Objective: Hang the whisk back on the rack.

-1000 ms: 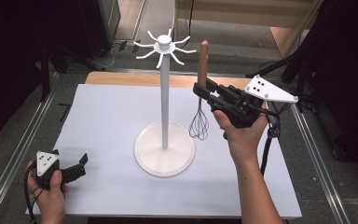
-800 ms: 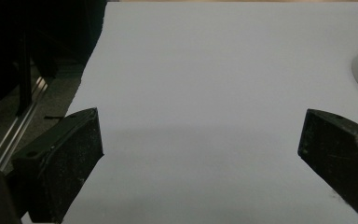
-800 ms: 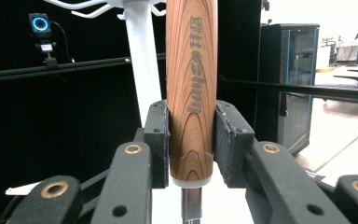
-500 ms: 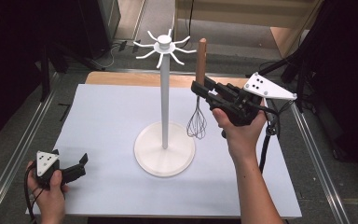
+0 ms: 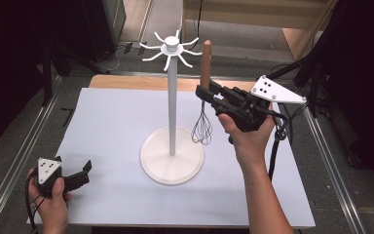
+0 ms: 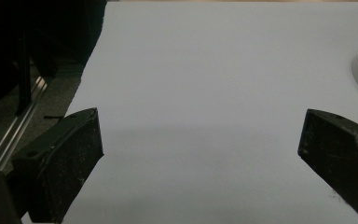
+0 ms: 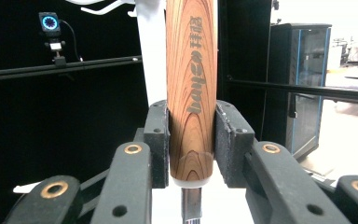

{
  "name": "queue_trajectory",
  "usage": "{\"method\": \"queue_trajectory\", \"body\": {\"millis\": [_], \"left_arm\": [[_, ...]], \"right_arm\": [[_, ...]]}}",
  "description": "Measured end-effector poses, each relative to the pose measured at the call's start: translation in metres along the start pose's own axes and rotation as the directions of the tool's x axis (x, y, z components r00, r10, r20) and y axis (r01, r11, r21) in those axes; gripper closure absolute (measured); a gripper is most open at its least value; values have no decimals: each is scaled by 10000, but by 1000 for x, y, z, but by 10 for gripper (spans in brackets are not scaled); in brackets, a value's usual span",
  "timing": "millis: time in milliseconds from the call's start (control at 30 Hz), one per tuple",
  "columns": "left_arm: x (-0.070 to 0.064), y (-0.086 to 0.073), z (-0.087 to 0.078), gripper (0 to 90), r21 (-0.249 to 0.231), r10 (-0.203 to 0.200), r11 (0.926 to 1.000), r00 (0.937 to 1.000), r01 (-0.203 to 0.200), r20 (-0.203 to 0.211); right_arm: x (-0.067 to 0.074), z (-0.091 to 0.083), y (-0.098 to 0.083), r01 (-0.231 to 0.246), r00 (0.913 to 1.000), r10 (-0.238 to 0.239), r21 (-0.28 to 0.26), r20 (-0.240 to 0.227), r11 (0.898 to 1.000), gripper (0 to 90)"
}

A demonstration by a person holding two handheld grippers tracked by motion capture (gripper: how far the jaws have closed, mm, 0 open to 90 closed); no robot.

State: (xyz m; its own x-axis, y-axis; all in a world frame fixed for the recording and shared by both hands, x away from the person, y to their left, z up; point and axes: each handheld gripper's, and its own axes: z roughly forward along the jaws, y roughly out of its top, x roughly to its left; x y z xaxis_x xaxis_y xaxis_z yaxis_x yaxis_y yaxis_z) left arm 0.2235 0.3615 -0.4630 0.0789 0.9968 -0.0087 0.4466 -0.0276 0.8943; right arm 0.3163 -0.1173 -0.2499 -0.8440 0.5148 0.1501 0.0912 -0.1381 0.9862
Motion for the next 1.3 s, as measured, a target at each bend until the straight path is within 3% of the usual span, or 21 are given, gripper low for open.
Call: {"method": "queue_trajectory", "body": {"millis": [633, 1300], "left_arm": [[0, 0, 0, 3, 16, -29, 10000, 10000, 29, 9], [0, 0, 0, 3, 34, -55, 10000, 10000, 55, 19]], "right_arm": [[1, 10, -4, -82, 9991, 89, 169, -415, 9998, 701], [-4, 14, -18, 81, 9976, -84, -45, -686, 10000, 700]]}}
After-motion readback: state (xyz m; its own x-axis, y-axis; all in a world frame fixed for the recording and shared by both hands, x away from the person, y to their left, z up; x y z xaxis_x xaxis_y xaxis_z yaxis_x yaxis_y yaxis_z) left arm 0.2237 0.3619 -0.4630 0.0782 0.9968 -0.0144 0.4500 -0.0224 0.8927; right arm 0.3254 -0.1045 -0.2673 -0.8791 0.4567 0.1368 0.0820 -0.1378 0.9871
